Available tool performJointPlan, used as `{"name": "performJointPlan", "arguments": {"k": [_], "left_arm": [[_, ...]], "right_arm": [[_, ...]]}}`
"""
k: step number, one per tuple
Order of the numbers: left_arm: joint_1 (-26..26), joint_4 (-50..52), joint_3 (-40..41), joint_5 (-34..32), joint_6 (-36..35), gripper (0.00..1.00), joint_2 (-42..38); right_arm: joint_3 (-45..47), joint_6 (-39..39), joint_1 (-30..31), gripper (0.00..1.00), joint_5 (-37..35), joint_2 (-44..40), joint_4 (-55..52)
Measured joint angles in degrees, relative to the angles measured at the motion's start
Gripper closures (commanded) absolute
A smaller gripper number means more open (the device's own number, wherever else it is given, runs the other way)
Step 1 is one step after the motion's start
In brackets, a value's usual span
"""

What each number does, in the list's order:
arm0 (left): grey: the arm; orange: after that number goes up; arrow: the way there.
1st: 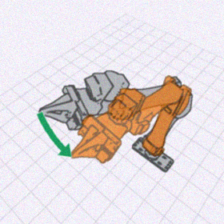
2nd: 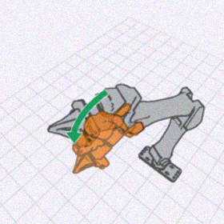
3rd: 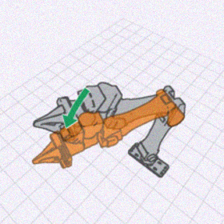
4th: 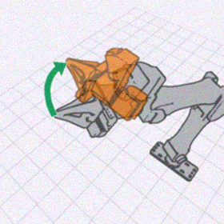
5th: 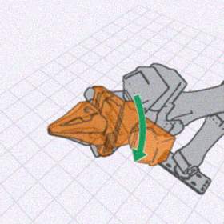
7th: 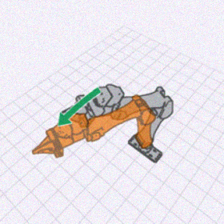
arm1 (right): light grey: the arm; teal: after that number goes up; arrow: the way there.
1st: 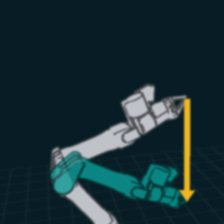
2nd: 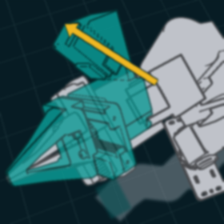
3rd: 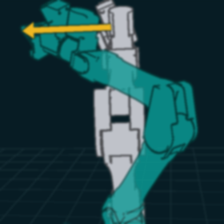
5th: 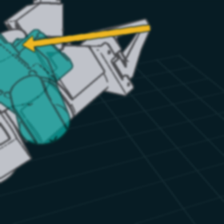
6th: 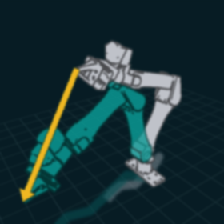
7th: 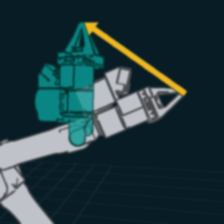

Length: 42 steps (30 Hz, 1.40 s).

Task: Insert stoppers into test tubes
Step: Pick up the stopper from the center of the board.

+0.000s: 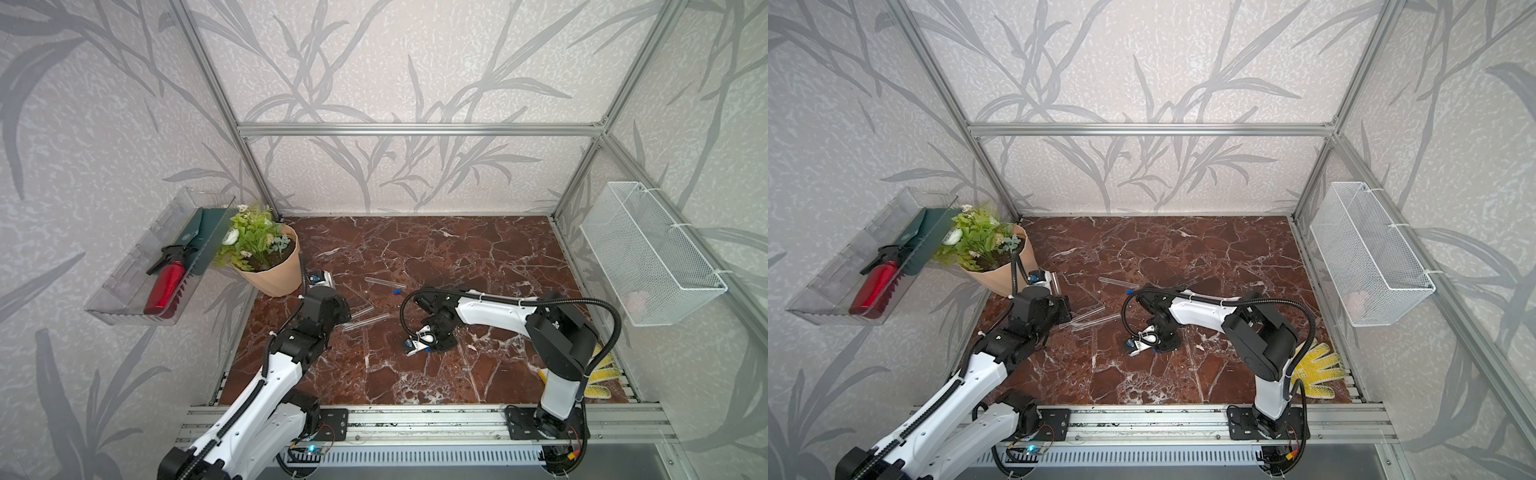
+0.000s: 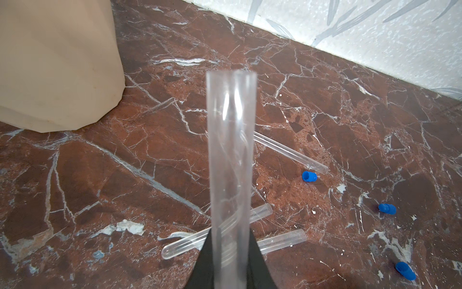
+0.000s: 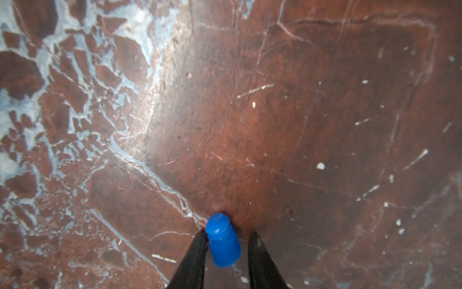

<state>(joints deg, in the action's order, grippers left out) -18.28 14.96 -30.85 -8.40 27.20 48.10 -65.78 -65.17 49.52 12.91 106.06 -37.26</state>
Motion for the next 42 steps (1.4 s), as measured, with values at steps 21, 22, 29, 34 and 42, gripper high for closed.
{"name": "performJointPlan", "arguments": {"k": [21, 22, 29, 34, 42], "left_arm": [[0.4, 0.0, 0.4, 0.0, -1.2, 1.0, -0.5], [0.5, 0.0, 0.4, 0.0, -1.8, 1.0, -0.5], [0.7, 1.0, -0.8, 1.0, -8.6, 1.0, 0.2], [0.7, 1.5, -3.0, 3.4, -17.6, 1.0, 1.1], [0.7, 4.8, -6.4, 12.3, -38.2, 1.0, 2.6]], "right_arm": [[0.0, 2.3, 0.3, 0.84, -0.4, 0.1, 0.9], [0.0, 2.6, 0.3, 0.84, -0.4, 0.1, 1.0], [0.0, 5.8, 0.3, 0.88, -0.3, -0.4, 1.4], [1.1, 10.4, 0.3, 0.88, 0.6, -5.7, 1.9], [4.6, 22.1, 0.3, 0.88, 2.2, -21.2, 3.9]]}}
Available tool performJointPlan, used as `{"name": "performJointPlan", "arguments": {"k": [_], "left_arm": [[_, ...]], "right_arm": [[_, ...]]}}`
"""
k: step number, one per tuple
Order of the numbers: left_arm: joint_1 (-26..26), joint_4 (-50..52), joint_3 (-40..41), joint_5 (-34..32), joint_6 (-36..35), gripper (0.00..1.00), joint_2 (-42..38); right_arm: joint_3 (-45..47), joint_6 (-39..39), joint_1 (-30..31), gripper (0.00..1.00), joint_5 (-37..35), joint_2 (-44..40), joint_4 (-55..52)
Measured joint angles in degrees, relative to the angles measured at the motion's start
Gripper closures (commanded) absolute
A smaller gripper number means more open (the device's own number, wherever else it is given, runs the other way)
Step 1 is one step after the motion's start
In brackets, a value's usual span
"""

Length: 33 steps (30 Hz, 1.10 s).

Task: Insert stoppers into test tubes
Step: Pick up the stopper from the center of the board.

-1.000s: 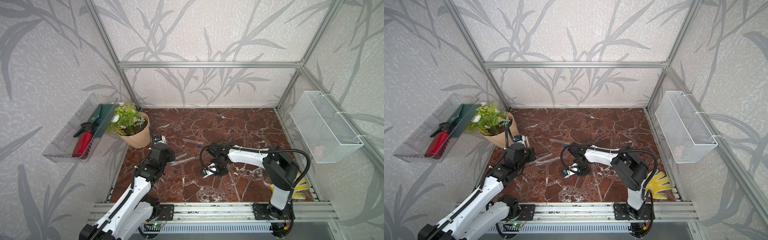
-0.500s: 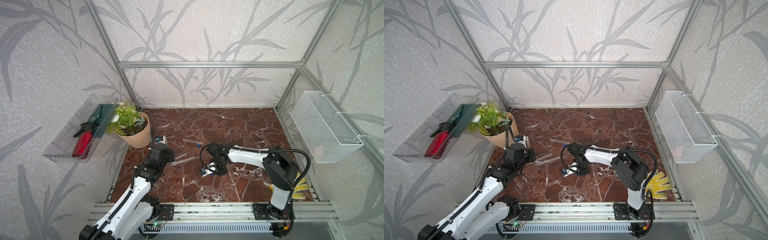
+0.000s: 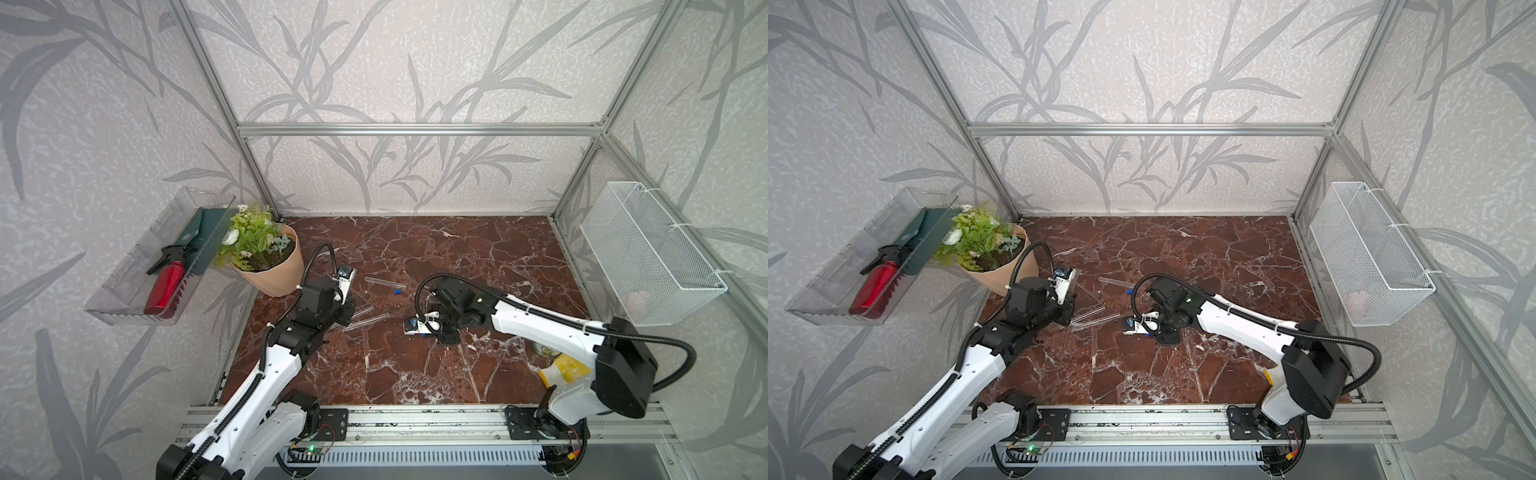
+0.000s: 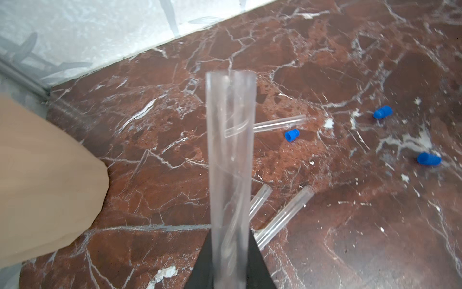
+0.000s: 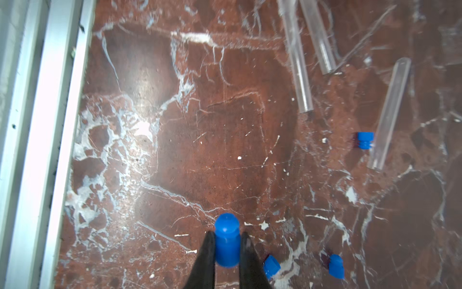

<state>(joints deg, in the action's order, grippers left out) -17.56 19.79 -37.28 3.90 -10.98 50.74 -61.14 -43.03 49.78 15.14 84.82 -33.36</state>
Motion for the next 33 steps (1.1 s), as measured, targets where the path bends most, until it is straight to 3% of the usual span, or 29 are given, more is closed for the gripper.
{"name": "performJointPlan", "arguments": {"k": [8, 13, 20, 33], "left_arm": [[-0.7, 3.8, -1.2, 9.4, -19.1, 1.0, 1.8], [-3.1, 4.8, -2.3, 13.4, -26.9, 1.0, 3.2], [-8.4, 5.0, -2.3, 13.8, -37.9, 1.0, 3.3], [-15.2, 0.3, -1.0, 12.3, -51.7, 1.0, 2.7]], "right_arm": [[4.0, 14.2, 0.0, 0.89, 0.9, -11.5, 0.0], [4.0, 21.6, 0.0, 0.91, 3.0, -15.2, -1.6], [2.0, 28.2, 0.0, 0.92, 5.8, -15.4, -5.9], [-4.0, 31.0, 0.0, 0.92, 9.0, -10.0, -8.3]]}}
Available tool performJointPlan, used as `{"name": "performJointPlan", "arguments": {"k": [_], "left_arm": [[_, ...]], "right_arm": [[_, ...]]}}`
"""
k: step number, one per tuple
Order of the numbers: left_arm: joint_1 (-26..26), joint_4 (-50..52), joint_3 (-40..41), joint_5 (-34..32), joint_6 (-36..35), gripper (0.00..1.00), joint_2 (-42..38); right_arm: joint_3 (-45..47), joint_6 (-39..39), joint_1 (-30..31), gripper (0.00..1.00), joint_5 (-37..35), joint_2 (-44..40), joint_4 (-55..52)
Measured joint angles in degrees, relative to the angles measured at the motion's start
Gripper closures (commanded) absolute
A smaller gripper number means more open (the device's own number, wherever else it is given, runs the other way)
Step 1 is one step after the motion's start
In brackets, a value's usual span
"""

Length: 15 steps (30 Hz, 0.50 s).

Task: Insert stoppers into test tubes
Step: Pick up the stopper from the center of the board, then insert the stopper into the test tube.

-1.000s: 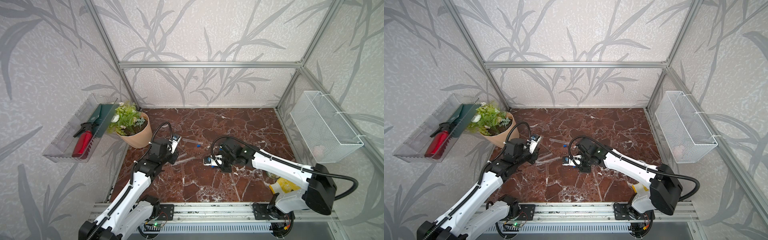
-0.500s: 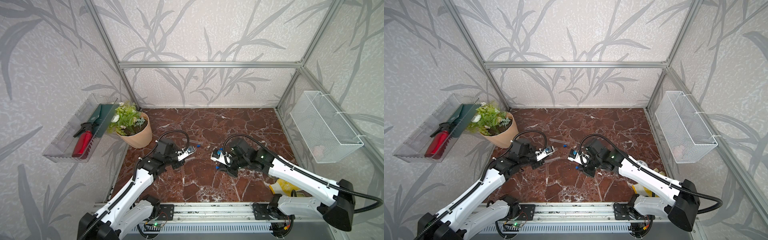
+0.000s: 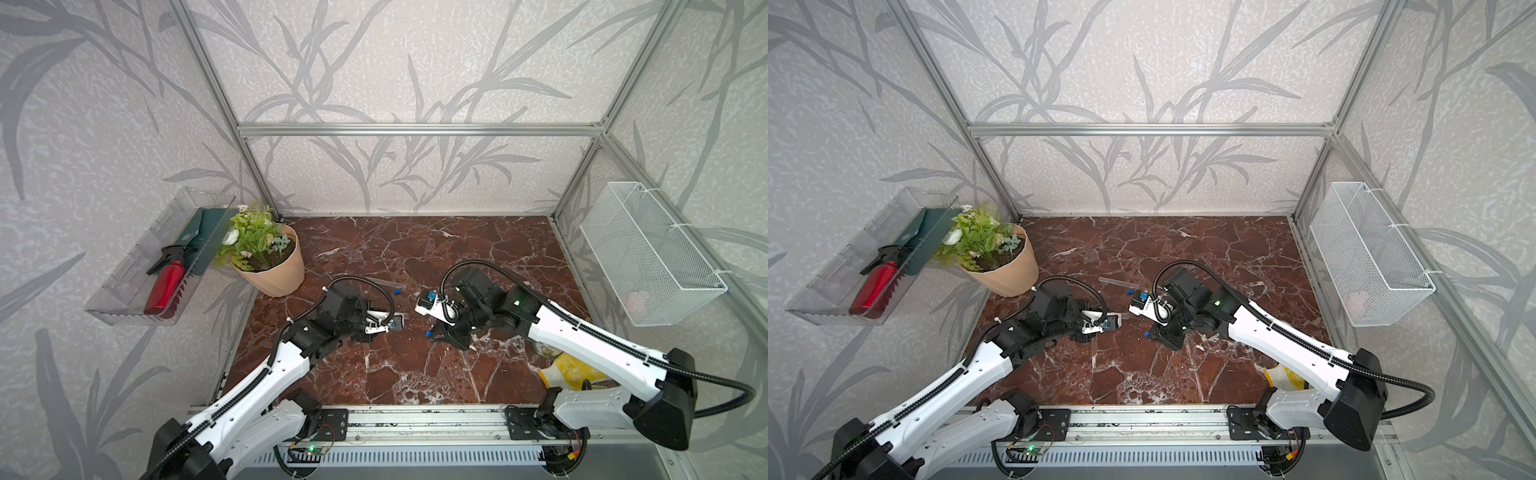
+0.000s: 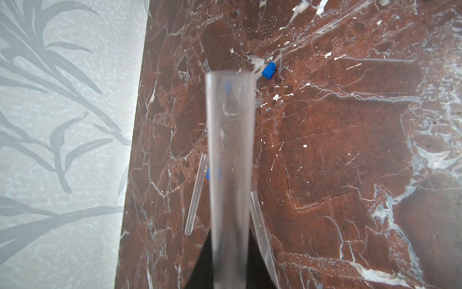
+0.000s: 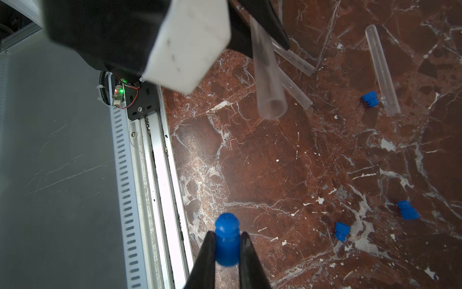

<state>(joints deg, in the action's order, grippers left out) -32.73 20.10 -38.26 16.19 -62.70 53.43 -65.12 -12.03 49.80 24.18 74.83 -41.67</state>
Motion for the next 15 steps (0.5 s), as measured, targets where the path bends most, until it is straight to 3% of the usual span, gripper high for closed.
{"name": "performJointPlan", "arguments": {"k": [15], "left_arm": [[-2.8, -2.5, 0.3, -0.1, -8.9, 1.0, 0.7]], "right_arm": [[-0.8, 3.1, 1.1, 0.92, 0.4, 1.9, 2.7]]}}
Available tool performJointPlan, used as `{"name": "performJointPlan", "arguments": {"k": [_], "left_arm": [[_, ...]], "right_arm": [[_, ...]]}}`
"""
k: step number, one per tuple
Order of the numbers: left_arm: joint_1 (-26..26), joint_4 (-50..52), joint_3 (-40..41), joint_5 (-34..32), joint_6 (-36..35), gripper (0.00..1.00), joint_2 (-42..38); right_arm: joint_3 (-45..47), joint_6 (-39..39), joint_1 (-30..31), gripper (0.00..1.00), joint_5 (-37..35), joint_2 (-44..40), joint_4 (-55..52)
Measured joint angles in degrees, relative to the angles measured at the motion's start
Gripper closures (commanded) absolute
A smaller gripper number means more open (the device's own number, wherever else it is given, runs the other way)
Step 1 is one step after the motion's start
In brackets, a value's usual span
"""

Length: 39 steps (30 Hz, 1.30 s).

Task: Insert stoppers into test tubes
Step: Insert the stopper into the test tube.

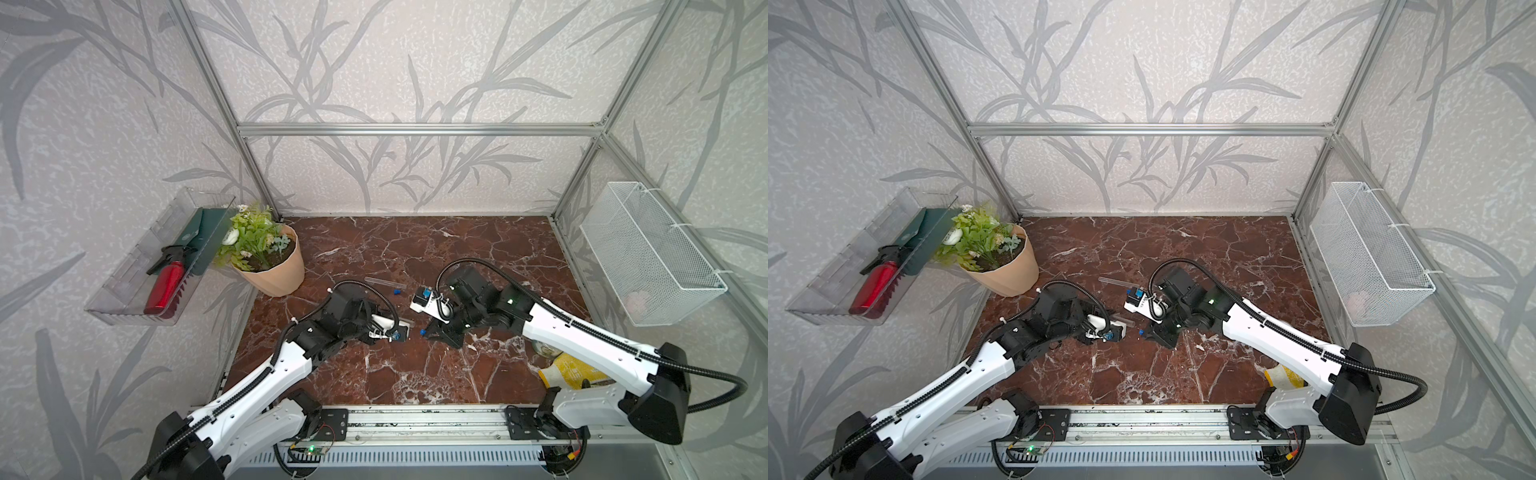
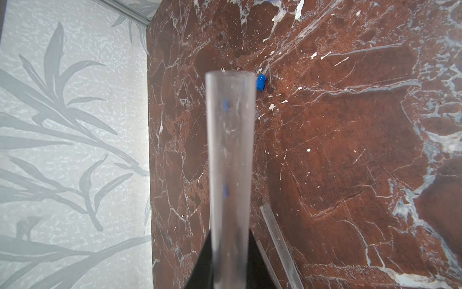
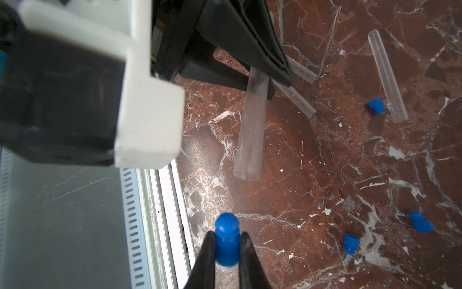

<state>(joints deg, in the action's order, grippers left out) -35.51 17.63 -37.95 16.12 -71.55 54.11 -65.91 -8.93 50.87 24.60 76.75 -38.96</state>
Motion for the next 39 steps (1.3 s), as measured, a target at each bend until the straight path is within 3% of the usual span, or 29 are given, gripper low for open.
{"name": "performJointPlan", "arguments": {"k": [39], "left_arm": [[-2.8, -1.8, 1.2, -2.6, -4.3, 1.0, 0.2]], "right_arm": [[-1.8, -0.3, 0.8, 0.92, -2.1, 3.8, 0.9]]}}
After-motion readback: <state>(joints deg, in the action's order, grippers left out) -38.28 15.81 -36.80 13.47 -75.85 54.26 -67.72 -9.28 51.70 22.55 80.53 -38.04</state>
